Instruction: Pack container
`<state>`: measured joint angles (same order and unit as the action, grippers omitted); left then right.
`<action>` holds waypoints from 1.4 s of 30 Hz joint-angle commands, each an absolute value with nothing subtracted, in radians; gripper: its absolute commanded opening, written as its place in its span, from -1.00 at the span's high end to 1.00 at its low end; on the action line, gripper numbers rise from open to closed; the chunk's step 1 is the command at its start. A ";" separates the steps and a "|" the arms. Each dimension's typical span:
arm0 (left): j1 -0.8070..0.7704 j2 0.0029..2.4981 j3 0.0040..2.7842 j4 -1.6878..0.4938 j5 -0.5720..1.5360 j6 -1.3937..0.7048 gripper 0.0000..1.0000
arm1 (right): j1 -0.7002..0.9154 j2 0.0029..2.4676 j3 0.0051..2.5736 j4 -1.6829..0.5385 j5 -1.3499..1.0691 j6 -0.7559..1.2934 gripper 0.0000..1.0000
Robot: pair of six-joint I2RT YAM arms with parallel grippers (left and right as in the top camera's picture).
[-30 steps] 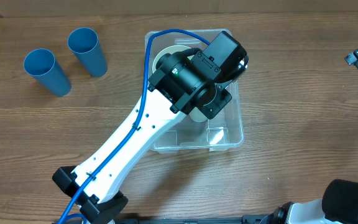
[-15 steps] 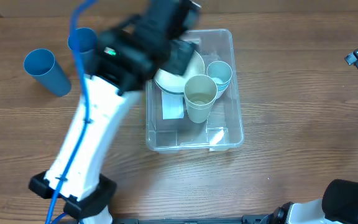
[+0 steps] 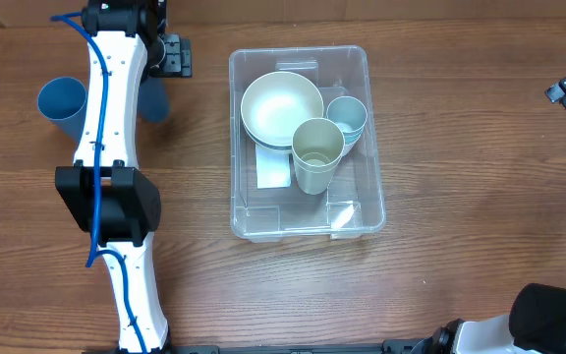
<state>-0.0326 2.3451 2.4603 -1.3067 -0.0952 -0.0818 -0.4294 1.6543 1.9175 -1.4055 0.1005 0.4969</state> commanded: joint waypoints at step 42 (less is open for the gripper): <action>-0.632 1.910 2.341 -1.689 -0.123 -0.115 0.92 | -0.427 1.652 1.930 -1.401 0.104 0.501 -1.00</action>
<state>-0.6334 1.9152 2.3917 -1.6909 -0.0704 -0.0578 -0.4294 1.6543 1.9175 -1.4059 0.1009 0.4973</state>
